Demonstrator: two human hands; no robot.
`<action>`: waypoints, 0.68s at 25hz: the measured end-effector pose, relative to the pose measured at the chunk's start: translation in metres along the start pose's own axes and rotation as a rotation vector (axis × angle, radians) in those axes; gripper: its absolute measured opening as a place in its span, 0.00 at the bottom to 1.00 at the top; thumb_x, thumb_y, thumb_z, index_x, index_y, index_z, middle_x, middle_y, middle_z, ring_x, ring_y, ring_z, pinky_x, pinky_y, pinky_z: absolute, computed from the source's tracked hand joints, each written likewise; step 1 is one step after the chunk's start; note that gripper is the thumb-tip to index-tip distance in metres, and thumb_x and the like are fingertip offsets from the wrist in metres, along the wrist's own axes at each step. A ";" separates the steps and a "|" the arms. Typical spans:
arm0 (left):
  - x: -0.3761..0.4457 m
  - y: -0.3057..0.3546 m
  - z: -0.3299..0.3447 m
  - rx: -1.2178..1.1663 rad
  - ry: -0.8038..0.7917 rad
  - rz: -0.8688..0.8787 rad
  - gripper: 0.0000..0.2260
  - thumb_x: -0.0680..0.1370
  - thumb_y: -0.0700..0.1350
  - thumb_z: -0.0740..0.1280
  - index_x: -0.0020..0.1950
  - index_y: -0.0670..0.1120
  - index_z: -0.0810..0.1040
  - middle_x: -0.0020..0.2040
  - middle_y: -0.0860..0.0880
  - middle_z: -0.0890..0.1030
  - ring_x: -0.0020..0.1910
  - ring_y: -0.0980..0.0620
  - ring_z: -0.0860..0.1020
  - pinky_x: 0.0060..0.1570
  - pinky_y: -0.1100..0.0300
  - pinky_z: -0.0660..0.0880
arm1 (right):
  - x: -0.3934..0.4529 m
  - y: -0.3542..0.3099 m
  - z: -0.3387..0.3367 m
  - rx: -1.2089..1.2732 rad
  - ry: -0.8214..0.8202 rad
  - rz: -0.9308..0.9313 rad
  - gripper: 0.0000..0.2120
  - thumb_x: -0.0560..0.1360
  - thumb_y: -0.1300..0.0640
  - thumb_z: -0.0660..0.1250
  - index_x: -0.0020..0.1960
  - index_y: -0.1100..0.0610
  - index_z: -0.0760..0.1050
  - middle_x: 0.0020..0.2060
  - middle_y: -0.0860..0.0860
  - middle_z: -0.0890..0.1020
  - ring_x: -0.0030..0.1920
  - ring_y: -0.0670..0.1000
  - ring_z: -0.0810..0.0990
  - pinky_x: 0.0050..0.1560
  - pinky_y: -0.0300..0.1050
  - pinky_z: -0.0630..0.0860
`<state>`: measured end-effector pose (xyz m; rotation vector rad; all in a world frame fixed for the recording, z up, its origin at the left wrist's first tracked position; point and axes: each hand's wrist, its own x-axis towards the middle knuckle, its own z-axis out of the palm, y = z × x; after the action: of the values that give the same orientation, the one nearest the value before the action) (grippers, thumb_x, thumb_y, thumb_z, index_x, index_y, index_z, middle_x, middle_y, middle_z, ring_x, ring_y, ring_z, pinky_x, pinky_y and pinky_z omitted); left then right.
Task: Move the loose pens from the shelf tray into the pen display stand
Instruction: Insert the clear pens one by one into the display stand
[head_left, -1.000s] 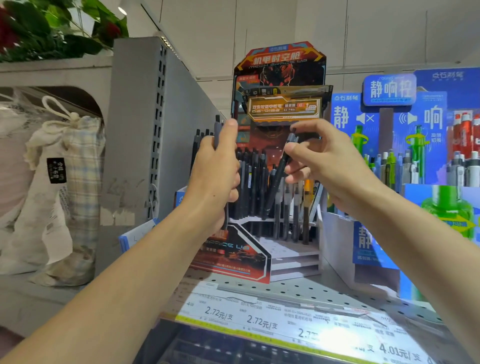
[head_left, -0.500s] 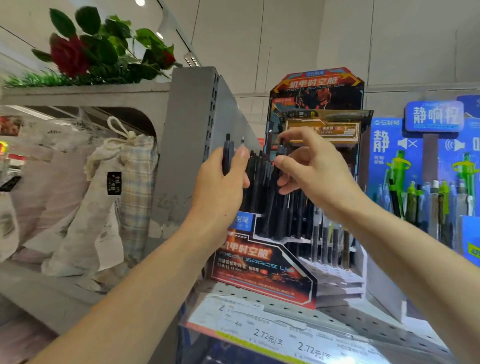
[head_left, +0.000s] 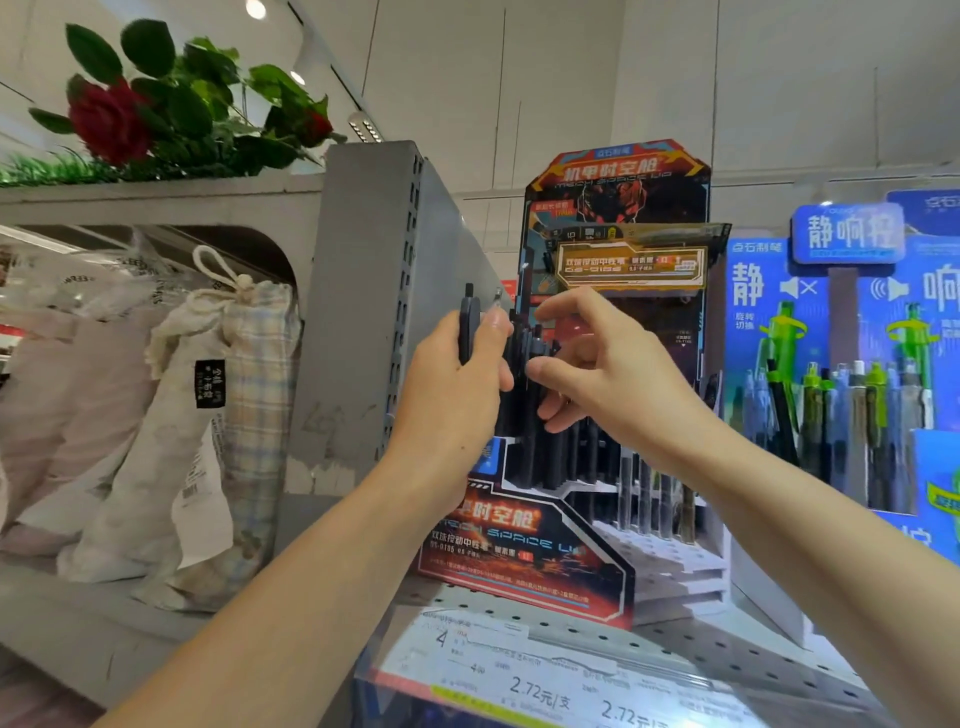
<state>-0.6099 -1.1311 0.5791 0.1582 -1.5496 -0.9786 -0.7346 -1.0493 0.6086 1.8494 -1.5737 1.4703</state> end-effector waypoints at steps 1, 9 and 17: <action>0.000 -0.001 0.000 -0.001 -0.001 -0.001 0.12 0.83 0.57 0.59 0.55 0.54 0.78 0.37 0.51 0.76 0.32 0.56 0.71 0.39 0.54 0.69 | -0.002 0.000 0.002 -0.068 -0.002 -0.027 0.13 0.78 0.59 0.71 0.61 0.51 0.74 0.37 0.53 0.84 0.31 0.48 0.85 0.32 0.44 0.83; -0.004 0.002 -0.005 -0.307 -0.103 -0.224 0.20 0.84 0.60 0.54 0.57 0.48 0.80 0.31 0.52 0.69 0.24 0.58 0.63 0.19 0.66 0.62 | 0.003 0.000 0.000 -0.369 -0.007 -0.083 0.11 0.77 0.50 0.71 0.58 0.47 0.77 0.36 0.44 0.76 0.34 0.38 0.73 0.34 0.31 0.67; -0.008 0.003 -0.001 -0.446 -0.155 -0.336 0.12 0.83 0.48 0.56 0.54 0.44 0.75 0.32 0.51 0.69 0.25 0.56 0.64 0.20 0.64 0.60 | -0.003 -0.010 -0.002 0.131 0.051 -0.025 0.07 0.81 0.52 0.67 0.57 0.50 0.80 0.38 0.50 0.81 0.36 0.45 0.78 0.34 0.44 0.78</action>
<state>-0.6060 -1.1247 0.5748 0.0262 -1.4284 -1.6104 -0.7269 -1.0427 0.6101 1.8785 -1.4569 1.6316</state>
